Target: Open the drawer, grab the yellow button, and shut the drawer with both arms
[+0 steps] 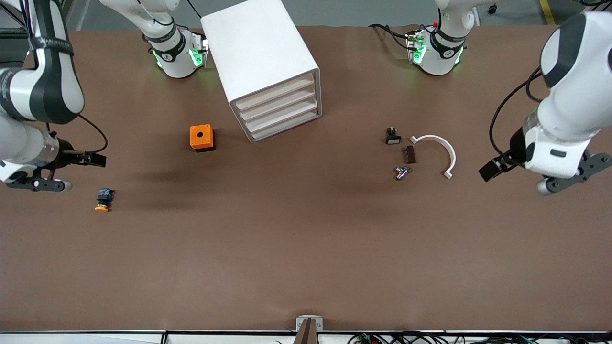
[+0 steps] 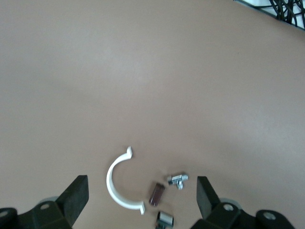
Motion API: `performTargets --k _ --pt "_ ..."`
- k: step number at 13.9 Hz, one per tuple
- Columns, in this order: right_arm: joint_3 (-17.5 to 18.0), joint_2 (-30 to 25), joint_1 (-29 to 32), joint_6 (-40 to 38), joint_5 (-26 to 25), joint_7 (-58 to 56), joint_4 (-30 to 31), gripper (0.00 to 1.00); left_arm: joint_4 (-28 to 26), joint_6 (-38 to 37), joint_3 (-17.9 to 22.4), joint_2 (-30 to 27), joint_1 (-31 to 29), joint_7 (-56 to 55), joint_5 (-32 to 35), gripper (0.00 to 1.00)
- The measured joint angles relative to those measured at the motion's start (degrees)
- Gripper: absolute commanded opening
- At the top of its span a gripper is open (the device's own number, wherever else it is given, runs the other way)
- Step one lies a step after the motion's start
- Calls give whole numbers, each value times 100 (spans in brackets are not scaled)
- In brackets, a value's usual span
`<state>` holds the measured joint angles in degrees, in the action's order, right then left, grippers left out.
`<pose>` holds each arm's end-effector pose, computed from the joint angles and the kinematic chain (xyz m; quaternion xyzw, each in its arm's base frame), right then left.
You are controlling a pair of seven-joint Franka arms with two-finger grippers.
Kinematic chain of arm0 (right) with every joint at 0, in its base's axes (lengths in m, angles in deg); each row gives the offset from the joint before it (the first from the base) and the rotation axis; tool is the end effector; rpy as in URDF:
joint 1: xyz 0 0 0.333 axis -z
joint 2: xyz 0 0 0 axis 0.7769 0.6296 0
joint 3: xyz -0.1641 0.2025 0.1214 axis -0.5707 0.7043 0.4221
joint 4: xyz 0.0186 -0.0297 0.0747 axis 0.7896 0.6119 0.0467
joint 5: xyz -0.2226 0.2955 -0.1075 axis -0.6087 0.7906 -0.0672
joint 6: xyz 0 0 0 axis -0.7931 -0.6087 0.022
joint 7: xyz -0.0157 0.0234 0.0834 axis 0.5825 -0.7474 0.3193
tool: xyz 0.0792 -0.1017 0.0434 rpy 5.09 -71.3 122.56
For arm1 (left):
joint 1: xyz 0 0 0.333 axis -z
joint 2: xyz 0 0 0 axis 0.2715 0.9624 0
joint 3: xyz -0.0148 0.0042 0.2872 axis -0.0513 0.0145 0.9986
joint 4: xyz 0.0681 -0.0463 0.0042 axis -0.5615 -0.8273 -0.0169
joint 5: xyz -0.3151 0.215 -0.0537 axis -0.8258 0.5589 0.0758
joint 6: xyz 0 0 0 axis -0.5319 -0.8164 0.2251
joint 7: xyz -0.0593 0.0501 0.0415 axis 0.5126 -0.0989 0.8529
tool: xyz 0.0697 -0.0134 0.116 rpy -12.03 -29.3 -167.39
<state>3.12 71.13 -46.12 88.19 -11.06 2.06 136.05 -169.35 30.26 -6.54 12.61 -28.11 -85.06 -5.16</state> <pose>0.5504 -0.0593 0.3883 0.9936 -0.0359 -0.0914 0.0564 0.5897 -0.0955 0.5170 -0.9735 -0.2248 -0.0226 0.0355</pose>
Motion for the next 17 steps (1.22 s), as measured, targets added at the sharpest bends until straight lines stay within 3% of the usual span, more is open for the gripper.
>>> performTargets --k 3,7,10,17 --pt "7 -465 -195 -419 331 4 5 100 -2 -55 188 -231 -80 563 -299 100" --pt "12 -965 -424 -907 508 9 8 100 -19 -87 1158 -400 526 2217 -457 100" --pt "12 -1187 -486 -1101 672 23 18 100 -214 -213 1707 -626 970 2620 -516 100" --pt "-7 -1476 -486 -1511 713 26 -203 100 -549 -357 1868 -1067 1183 2706 -680 100"
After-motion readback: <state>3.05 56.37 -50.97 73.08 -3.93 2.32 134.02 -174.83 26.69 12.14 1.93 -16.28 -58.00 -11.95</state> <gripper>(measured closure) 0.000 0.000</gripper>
